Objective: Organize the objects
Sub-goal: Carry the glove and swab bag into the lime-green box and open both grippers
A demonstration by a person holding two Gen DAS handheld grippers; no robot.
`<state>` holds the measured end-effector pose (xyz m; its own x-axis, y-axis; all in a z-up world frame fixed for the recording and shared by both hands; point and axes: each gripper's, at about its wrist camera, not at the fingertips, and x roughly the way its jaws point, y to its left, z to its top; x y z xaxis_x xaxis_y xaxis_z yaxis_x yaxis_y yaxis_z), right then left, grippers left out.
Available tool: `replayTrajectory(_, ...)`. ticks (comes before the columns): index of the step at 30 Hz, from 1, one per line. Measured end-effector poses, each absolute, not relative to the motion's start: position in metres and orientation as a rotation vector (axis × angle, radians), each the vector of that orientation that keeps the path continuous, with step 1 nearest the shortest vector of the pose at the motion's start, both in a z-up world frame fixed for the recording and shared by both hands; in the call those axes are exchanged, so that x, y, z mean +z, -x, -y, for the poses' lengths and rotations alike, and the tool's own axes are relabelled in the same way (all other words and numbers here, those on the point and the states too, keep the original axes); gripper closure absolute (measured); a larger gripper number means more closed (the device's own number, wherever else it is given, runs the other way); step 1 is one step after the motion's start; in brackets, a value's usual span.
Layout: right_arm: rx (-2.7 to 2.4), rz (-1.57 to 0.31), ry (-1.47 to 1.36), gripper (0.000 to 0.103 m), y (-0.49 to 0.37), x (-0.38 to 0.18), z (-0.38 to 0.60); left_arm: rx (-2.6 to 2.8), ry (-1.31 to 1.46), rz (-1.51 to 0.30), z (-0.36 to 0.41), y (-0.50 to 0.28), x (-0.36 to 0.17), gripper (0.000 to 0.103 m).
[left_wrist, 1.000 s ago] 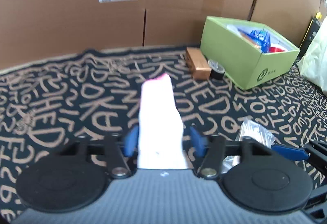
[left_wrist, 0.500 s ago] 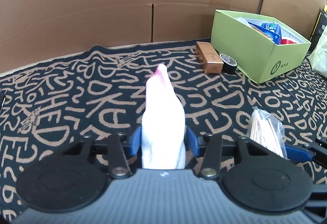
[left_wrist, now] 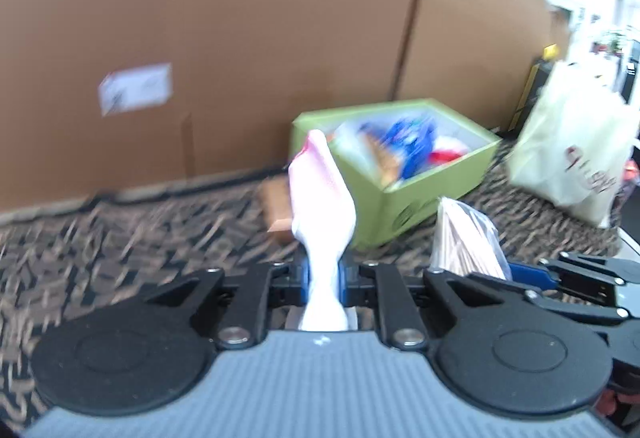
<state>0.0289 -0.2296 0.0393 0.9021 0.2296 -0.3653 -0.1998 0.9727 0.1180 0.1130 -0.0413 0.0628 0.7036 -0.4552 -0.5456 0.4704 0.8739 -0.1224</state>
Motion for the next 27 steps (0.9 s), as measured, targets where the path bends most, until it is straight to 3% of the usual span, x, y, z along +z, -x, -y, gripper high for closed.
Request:
replayTrajectory(13,-0.052,-0.246,-0.037,0.079,-0.093,0.087,0.329,-0.629,-0.080,-0.536,0.183,-0.181,0.118,0.090)
replayTrajectory(24,-0.090,-0.288,-0.023,0.078,-0.182,0.075,0.382,-0.612,-0.082,-0.586,0.259,-0.261,0.099,0.090)
replayTrajectory(26,-0.069,-0.288,-0.043,0.076,-0.195,0.069,0.386,-0.613,-0.087,-0.596,0.264,-0.270,0.087,0.085)
replayTrajectory(27,-0.046,-0.302,-0.045,0.060,-0.204,0.064,0.389,-0.622,-0.089,-0.601,0.266,-0.272,0.081,0.070)
